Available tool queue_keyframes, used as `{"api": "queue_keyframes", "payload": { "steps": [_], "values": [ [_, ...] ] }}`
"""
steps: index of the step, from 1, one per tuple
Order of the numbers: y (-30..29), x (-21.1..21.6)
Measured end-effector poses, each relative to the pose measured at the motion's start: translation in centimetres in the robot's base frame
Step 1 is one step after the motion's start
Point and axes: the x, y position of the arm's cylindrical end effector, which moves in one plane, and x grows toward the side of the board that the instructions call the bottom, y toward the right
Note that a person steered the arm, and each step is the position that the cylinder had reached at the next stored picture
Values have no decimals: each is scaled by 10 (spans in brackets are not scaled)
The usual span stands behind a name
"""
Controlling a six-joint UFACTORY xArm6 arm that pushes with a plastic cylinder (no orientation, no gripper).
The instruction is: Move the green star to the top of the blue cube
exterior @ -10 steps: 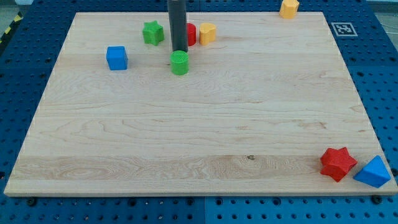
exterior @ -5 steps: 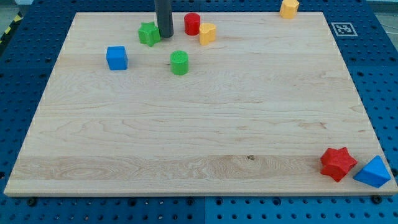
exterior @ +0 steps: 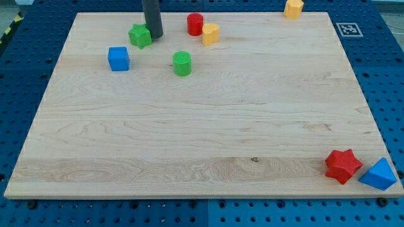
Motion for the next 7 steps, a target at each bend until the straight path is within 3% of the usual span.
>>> {"api": "queue_keyframes", "payload": {
  "steps": [7],
  "values": [
    [-42,0]
  ]
}}
